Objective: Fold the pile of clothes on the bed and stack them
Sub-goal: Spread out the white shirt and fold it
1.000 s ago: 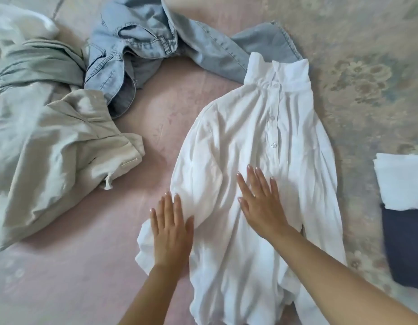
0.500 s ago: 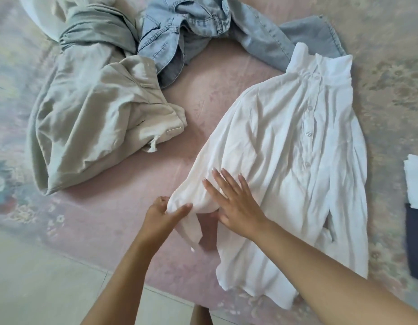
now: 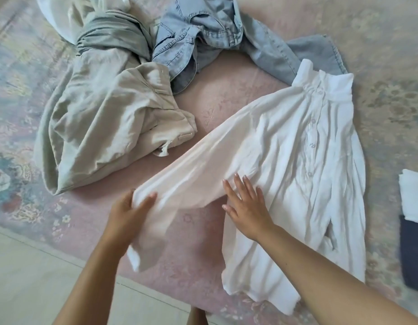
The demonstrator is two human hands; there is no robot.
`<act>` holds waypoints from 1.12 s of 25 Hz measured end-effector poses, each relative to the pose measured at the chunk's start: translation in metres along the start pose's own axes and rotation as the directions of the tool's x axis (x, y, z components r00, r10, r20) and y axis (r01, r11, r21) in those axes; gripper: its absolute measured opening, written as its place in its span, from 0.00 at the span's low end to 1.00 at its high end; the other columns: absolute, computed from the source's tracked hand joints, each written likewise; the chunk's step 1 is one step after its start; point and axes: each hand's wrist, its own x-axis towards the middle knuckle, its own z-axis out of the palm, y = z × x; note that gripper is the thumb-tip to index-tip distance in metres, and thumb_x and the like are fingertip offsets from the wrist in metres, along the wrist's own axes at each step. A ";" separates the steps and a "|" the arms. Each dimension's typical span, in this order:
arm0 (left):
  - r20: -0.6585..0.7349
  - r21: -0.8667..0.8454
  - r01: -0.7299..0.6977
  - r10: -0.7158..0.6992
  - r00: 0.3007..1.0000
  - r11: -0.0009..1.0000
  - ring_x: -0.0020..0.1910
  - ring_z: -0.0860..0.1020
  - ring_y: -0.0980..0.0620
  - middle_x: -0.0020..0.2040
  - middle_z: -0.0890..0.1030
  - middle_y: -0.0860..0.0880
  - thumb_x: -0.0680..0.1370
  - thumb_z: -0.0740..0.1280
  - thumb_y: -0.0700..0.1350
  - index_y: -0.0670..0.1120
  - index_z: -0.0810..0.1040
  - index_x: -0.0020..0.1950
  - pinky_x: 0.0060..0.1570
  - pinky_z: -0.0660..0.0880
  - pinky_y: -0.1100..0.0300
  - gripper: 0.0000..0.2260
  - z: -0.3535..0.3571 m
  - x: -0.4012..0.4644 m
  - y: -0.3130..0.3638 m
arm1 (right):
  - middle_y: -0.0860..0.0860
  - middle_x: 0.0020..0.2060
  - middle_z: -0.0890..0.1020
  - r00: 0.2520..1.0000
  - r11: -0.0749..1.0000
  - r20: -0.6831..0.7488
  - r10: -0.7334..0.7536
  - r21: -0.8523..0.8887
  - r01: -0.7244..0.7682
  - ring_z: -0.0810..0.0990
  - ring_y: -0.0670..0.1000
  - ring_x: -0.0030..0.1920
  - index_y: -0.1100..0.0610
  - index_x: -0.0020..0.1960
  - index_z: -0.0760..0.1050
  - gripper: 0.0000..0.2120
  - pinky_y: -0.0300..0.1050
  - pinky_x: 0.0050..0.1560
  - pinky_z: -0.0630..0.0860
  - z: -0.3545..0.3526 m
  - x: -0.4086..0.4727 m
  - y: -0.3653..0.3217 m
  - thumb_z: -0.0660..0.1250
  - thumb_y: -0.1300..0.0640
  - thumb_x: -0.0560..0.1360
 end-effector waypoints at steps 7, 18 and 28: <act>-0.341 0.469 -0.109 0.294 0.893 0.876 0.57 0.72 0.37 0.57 0.75 0.38 0.80 0.62 0.48 0.40 0.70 0.58 0.52 0.66 0.47 0.13 -0.013 0.044 0.001 | 0.50 0.75 0.31 0.945 0.988 0.287 0.156 -0.033 -0.153 0.31 0.52 0.75 0.45 0.76 0.33 0.32 0.64 0.72 0.41 0.018 -0.011 -0.006 0.50 0.42 0.81; 0.791 0.433 -0.891 0.416 0.450 0.140 0.71 0.64 0.41 0.73 0.64 0.40 0.60 0.63 0.72 0.45 0.58 0.76 0.66 0.63 0.45 0.51 0.137 -0.060 -0.123 | 0.55 0.76 0.56 0.949 0.963 -0.181 0.259 -0.032 -0.269 0.48 0.54 0.77 0.52 0.78 0.46 0.30 0.55 0.71 0.50 0.077 -0.136 0.078 0.39 0.39 0.81; 0.296 0.470 -0.704 0.656 0.694 0.533 0.35 0.72 0.46 0.46 0.67 0.49 0.61 0.62 0.27 0.48 0.66 0.46 0.24 0.70 0.56 0.21 0.142 -0.102 -0.146 | 0.61 0.62 0.71 0.397 0.301 0.139 0.907 0.446 -0.843 0.71 0.62 0.60 0.64 0.61 0.71 0.19 0.53 0.56 0.70 0.077 -0.218 0.171 0.64 0.51 0.77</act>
